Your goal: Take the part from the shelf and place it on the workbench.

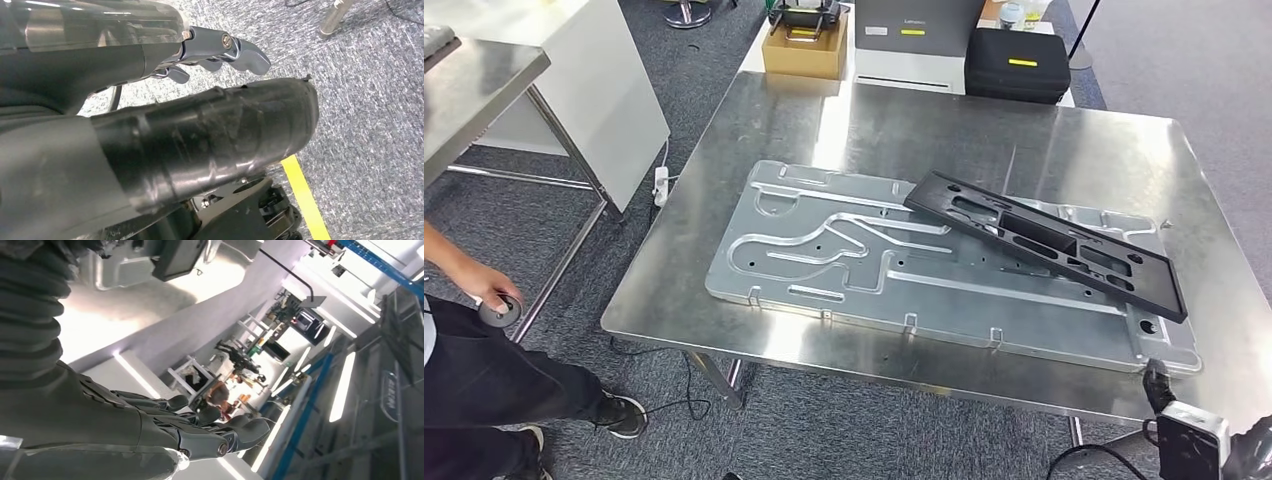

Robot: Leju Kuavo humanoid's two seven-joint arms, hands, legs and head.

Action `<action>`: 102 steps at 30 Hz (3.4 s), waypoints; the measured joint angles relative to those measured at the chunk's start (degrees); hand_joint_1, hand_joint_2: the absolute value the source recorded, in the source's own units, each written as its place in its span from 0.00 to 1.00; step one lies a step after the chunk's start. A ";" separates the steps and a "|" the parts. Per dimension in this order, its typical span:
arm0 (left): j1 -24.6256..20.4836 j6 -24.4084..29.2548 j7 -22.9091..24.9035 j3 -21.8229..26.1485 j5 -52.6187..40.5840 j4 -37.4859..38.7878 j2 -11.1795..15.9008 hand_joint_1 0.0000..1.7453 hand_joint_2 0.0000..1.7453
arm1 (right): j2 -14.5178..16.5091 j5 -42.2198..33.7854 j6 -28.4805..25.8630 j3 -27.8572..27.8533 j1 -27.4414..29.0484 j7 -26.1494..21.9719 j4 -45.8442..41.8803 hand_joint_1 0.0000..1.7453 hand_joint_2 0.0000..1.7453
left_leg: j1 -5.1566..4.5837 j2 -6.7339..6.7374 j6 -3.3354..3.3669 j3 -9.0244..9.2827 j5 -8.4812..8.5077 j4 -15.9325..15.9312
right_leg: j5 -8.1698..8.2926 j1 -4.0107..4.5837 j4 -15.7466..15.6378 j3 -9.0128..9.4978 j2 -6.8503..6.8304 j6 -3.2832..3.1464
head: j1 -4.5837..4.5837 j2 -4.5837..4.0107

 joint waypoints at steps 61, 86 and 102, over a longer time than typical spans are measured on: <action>0.39 0.15 0.91 0.00 1.81 0.01 0.12 0.00 0.00 | 8.89 13.11 7.08 -40.87 -11.12 -6.35 49.45 0.00 1.00 | -0.29 0.24 0.20 -0.28 -0.02 0.09 | -0.81 0.09 -0.76 1.19 -0.07 -0.06 | -0.28 0.00; -0.21 -0.02 0.91 -0.28 2.01 0.02 0.06 0.00 0.00 | 6.66 22.30 1.89 -49.01 -16.63 -4.01 80.69 0.00 1.00 | 0.04 0.33 0.27 2.84 -1.15 -1.34 | -0.20 0.47 -0.88 -2.26 -0.08 -0.34 | -0.40 0.00; -0.01 0.00 1.07 -0.44 1.77 0.02 0.06 0.00 0.00 | 8.20 27.86 0.41 -49.01 -17.15 8.08 91.65 0.00 1.00 | 0.24 -0.02 -3.20 -4.83 -7.30 11.23 | 3.69 0.37 -9.34 3.25 -0.28 -3.53 | -0.56 0.00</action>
